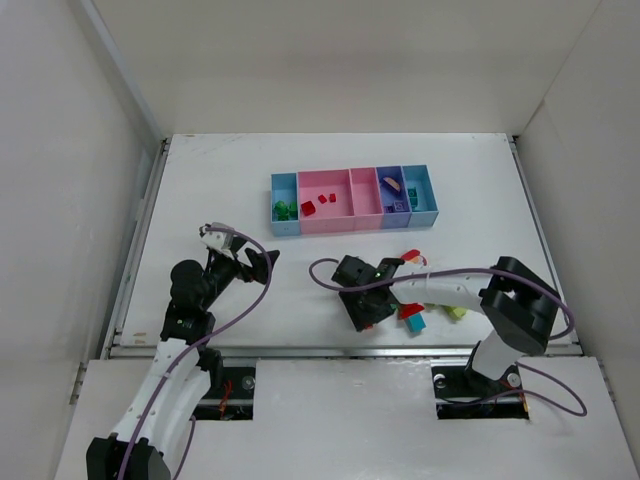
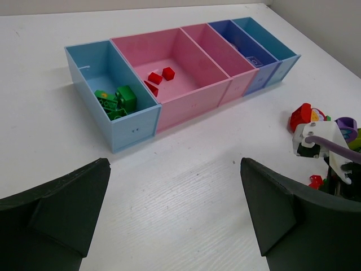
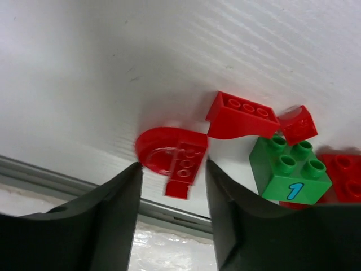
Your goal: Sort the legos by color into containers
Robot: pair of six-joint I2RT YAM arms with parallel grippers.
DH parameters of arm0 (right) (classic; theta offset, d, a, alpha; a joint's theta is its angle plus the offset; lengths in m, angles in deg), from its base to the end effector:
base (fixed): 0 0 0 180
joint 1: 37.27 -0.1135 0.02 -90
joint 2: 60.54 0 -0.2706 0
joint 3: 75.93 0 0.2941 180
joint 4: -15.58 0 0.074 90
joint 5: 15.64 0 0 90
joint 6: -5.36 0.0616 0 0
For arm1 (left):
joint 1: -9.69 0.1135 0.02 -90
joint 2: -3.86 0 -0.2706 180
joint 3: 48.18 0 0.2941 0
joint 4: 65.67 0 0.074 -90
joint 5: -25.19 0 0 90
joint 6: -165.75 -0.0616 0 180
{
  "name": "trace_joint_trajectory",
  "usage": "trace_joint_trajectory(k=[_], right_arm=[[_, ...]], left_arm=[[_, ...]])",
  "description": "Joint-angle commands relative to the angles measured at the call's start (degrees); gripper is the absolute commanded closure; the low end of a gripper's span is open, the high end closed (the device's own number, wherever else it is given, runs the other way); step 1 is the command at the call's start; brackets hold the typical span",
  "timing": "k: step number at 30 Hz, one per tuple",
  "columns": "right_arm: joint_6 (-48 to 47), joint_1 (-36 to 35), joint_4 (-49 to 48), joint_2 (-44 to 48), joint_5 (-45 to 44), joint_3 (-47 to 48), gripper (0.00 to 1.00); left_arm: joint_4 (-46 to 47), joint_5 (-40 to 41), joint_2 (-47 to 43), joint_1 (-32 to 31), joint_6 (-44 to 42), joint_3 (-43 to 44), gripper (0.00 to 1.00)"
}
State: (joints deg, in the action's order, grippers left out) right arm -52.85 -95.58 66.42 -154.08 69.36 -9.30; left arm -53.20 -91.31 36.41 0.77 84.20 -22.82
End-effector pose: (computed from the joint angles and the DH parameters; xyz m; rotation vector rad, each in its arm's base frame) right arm 0.1767 0.2760 0.1182 -0.6578 2.8513 0.1320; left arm 0.2054 -0.0601 0.2342 0.3851 1.4664 -0.5848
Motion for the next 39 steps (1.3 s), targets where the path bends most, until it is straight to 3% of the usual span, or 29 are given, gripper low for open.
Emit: trace_joint_trajectory(k=[1,5,8,16,23,31,35,37,39], right_arm=[[0.6,-0.6,-0.7,-1.3,-2.2,1.8,0.48],[0.6,-0.6,-1.2,-1.8,-1.7,3.0,0.71],[0.0,-1.7,-0.7,-1.8,-1.7,3.0,0.8],[-2.7,-1.7,0.4,3.8,-2.9,9.0,0.81],[-9.1,0.6,0.4,0.2,-7.3,23.2,0.84],[-18.0,16.8,-4.4,-16.9,-7.0,49.2,0.87],[-18.5,21.1,-2.6,-31.7,-5.0,64.1,0.87],[-19.6,21.1,-2.1,-36.7,-4.3,70.5,0.81],[-19.6,21.1,-3.1,-38.5,-3.7,71.4,0.78]], left_arm=[[3.4,-0.3,-0.8,-0.2,0.0,-0.3,0.0],[3.4,-0.3,-0.3,-0.2,0.0,-0.3,0.0],[3.4,-0.3,-0.3,-0.2,0.0,-0.3,0.0],[3.4,0.2,-0.3,-0.2,0.0,-0.3,0.0],[3.4,0.7,-0.3,-0.2,0.0,-0.3,0.0],[2.9,2.6,-0.8,-0.2,-0.5,-0.3,0.0],[2.4,2.6,-0.8,-0.2,-0.5,-0.3,0.0],[2.4,3.1,-0.8,0.3,-1.1,-0.3,0.0],[2.4,3.1,-0.8,0.3,-1.1,-0.3,0.0]])
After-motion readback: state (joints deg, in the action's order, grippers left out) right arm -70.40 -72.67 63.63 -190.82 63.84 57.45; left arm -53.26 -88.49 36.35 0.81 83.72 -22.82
